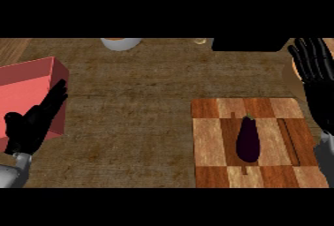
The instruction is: Pick the eggplant from the cutting board and place it in the pot
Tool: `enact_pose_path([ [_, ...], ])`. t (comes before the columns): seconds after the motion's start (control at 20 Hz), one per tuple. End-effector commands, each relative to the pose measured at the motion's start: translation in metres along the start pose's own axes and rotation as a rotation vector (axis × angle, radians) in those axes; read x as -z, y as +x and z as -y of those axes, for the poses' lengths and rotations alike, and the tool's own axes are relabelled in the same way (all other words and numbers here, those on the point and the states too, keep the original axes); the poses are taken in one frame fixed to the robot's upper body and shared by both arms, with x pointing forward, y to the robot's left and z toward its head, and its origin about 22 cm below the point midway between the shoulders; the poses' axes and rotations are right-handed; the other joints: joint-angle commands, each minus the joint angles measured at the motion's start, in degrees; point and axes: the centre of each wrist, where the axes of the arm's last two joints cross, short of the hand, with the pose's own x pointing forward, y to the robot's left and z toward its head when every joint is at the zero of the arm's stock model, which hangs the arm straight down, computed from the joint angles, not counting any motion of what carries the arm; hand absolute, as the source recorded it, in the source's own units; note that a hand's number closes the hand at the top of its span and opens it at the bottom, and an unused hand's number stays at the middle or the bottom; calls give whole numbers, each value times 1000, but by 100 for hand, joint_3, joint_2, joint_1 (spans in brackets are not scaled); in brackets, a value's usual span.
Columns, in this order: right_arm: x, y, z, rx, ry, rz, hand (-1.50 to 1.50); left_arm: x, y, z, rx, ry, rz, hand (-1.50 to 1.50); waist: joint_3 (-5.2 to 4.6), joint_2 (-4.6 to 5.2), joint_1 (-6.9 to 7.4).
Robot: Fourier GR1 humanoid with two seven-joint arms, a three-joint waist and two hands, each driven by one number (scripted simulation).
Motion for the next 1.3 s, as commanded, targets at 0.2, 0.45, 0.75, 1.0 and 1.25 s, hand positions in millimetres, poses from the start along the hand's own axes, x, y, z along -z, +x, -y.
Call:
enact_pose_path([
  [0.2, 27, -13, 57, 237, 295, -119, 150, 24, 53, 14, -187, 117, 271, 0, -52, 95, 219],
  [0.45, -4, -24, 138, -194, 337, -275, -150, 34, 61, 27, -302, 129, 297, 0, -49, 115, 43],
  [0.75, -33, -38, 166, -186, 548, -76, -150, 31, 54, 42, -293, 148, 281, 0, -51, 29, -31],
  [1.0, 7, -15, 175, -396, 691, -143, -150, 43, 62, 27, -321, 144, 285, 0, -63, 40, 40],
  [1.25, 23, -20, 127, -574, 894, -227, -150, 35, 46, 38, -311, 129, 262, 0, -71, 19, 61],
])
